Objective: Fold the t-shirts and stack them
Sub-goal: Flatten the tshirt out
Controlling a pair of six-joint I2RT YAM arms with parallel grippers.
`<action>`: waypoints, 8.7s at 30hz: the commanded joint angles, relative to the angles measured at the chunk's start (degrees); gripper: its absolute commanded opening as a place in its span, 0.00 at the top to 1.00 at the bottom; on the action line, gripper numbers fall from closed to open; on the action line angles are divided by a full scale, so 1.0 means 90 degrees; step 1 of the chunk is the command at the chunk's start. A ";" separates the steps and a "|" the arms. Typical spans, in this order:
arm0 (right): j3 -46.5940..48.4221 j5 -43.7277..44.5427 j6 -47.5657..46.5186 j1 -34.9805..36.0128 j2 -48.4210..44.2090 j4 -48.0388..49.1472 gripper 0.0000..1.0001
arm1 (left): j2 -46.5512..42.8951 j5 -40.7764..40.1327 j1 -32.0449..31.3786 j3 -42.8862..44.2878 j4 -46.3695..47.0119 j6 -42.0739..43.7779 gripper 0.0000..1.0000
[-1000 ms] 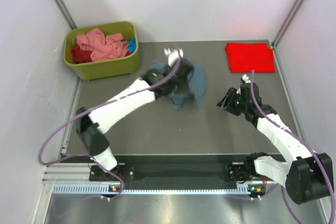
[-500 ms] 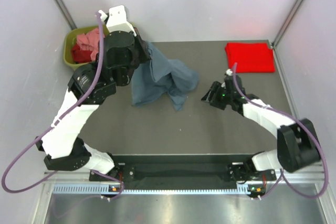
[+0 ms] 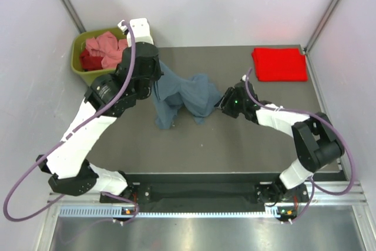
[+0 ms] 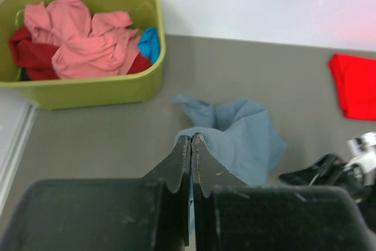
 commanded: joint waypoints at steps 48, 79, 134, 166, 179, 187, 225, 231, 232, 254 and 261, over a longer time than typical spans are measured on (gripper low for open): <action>0.2803 0.3327 -0.2534 -0.1157 -0.2877 -0.3744 0.99 | -0.0959 0.2364 0.1554 -0.1799 0.0810 -0.0400 1.00; 0.2781 0.1803 -0.2222 -0.1919 0.0893 -0.2687 0.76 | -0.0118 0.3281 0.3196 -0.3694 0.1229 -0.0341 1.00; 0.2088 0.1451 -0.2427 -0.2212 0.1187 -0.1280 0.81 | -0.0431 0.3604 0.3196 -0.3694 0.1239 -0.0312 1.00; 0.2381 0.1431 -0.2134 -0.2202 0.1783 -0.0987 0.88 | -0.0538 0.3711 0.3196 -0.3772 0.1336 -0.0351 1.00; 0.3434 0.1753 -0.2359 -0.2339 -0.0030 -0.3083 1.00 | -0.0197 0.4160 0.3196 -0.2212 0.1171 -0.0410 1.00; 0.5279 0.2446 -0.2329 -0.2368 -0.1702 -0.4843 1.00 | 0.0370 0.4667 0.3196 0.0667 0.0351 -0.0575 1.00; 0.5505 0.2574 -0.2847 -0.2378 -0.2701 -0.2384 1.00 | 0.1011 0.2910 0.3205 0.1818 0.2997 0.0137 1.00; 0.6130 0.2564 -0.2984 -0.2534 -0.2133 -0.2393 1.00 | 0.1308 0.3193 0.3205 0.2341 0.3338 0.0157 1.00; 0.6170 0.2545 -0.2993 -0.2554 -0.2153 -0.2481 1.00 | 0.1259 0.3281 0.3205 0.2341 0.3367 0.0108 1.00; 0.6248 0.3326 -0.3150 -0.2612 -0.5970 -0.4639 1.00 | -0.2529 0.4775 0.3196 0.0847 0.3427 -0.1113 1.00; 0.6287 0.3501 -0.3169 -0.2612 -0.6196 -0.4621 1.00 | -0.2491 0.4883 0.3205 0.1149 0.3533 -0.1006 1.00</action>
